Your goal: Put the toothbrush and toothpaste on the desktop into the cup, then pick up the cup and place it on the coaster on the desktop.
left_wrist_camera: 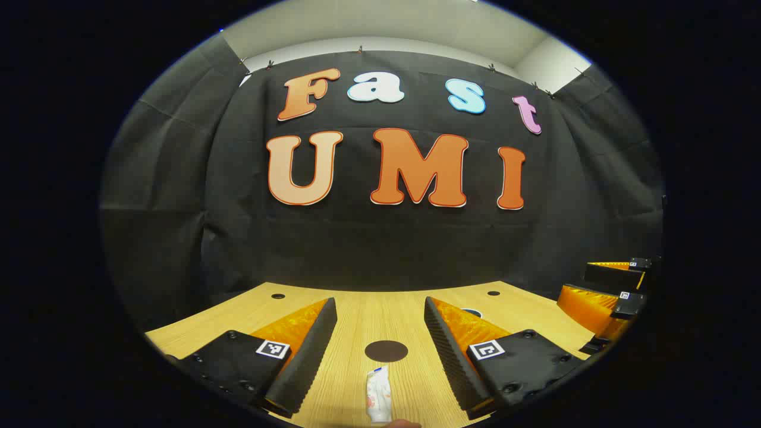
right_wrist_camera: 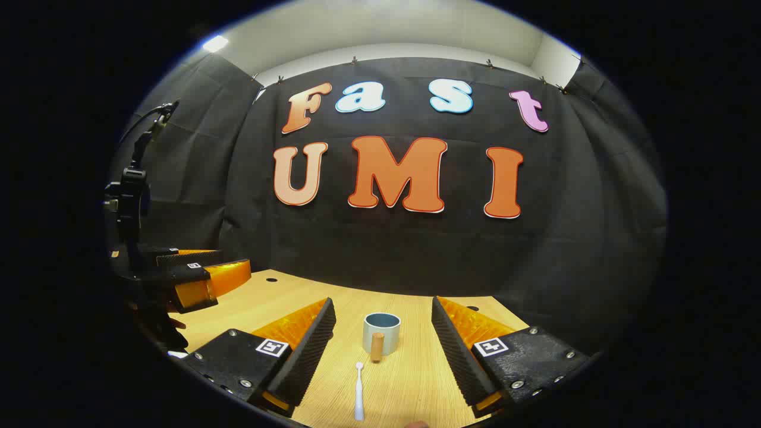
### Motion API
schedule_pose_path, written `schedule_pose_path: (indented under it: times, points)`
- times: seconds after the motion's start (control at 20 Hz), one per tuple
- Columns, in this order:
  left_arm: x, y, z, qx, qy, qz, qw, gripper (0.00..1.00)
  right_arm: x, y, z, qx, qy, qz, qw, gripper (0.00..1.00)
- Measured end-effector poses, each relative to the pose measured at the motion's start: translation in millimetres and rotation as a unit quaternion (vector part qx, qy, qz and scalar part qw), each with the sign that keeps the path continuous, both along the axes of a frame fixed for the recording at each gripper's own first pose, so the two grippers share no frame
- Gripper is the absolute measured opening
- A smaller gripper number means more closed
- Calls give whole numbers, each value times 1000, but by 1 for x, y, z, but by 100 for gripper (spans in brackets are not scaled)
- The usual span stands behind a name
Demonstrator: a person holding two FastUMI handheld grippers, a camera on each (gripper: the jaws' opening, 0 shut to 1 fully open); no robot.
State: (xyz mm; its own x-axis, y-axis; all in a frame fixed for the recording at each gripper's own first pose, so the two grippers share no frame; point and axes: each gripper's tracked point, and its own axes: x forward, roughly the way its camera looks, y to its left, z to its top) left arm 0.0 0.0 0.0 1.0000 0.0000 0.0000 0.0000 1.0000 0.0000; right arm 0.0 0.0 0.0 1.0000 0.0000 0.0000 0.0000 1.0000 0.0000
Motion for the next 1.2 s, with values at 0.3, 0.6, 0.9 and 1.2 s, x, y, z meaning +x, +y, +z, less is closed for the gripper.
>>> schedule_pose_path:
  times: [0.3, 0.6, 0.9, 1.2]
  points:
    - [-2, 13, -3, 2, 2, 16, 1000, 96, 0, 6, -3, 6, 5, 10, 1000, 98]
    - [1, 17, -15, -3, 19, 14, 1000, 95, 2, 19, -16, 12, 22, 30, 999, 97]
    - [10, 16, -33, -13, 47, -9, 999, 94, 15, 13, -23, 9, 28, 29, 999, 98]
    - [31, 22, -48, -6, 84, -17, 996, 94, 40, 4, -37, 10, 55, 20, 998, 98]
